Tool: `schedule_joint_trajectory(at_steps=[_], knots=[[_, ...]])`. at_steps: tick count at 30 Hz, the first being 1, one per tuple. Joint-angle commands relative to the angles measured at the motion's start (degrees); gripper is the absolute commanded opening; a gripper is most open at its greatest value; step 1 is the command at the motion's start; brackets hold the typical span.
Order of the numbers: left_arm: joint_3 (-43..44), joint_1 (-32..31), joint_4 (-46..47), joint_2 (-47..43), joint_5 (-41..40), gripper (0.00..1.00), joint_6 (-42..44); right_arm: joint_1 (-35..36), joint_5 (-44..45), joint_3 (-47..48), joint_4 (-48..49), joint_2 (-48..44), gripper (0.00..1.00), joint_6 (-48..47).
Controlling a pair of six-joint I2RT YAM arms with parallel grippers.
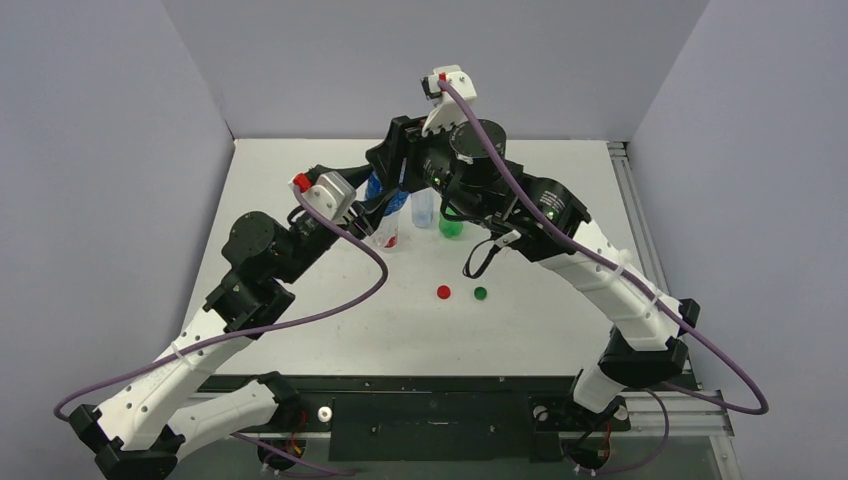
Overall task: Unscrew the bottle caps
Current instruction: Unscrew the bottle cap from the plastic bottle.
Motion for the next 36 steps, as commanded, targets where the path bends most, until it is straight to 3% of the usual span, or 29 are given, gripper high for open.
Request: schedule_joint_trajectory(at_steps=[1, 5, 7, 10, 13, 18, 27, 30, 36], knots=[[0.07, 0.06, 3.76, -0.80, -1.45, 0.00, 0.58, 0.39, 3.25, -0.07, 2.97, 0.21, 0.49, 0.48], [0.01, 0.08, 3.24, -0.95, -1.19, 0.00, 0.37, 0.45, 3.60, -2.34, 5.93, -1.24, 0.29, 0.30], [-0.16, 0.08, 3.15, -1.08, -1.16, 0.00, 0.29, 0.52, 3.41, -3.41, 7.18, -1.85, 0.27, 0.01], [-0.43, 0.09, 3.01, -1.22, -1.03, 0.00, 0.12, 0.55, 3.66, -3.35, 7.56, -2.08, 0.28, -0.64], [-0.54, 0.01, 2.99, -1.14, -0.92, 0.00, -0.27, 0.50, 3.60, -3.42, 7.92, -2.49, 0.40, -1.26], [-0.36, 0.05, 3.02, -0.99, -0.90, 0.00, -0.57, 0.54, 3.47, -3.76, 8.25, -3.01, 0.42, -1.79], [0.29, 0.02, 2.70, -0.96, -0.15, 0.00, -1.35, 0.46, 1.19, -4.27, 7.85, -2.76, 0.15, -1.36], [0.55, 0.05, 2.39, -0.95, 0.55, 0.00, -1.97, 0.42, 0.92, -4.28, 7.92, -2.69, 0.00, -1.78], [2.25, 0.18, 1.22, -0.99, 5.51, 0.00, -6.18, -0.03, -3.86, -3.76, 7.83, -3.34, 0.00, -4.77]])
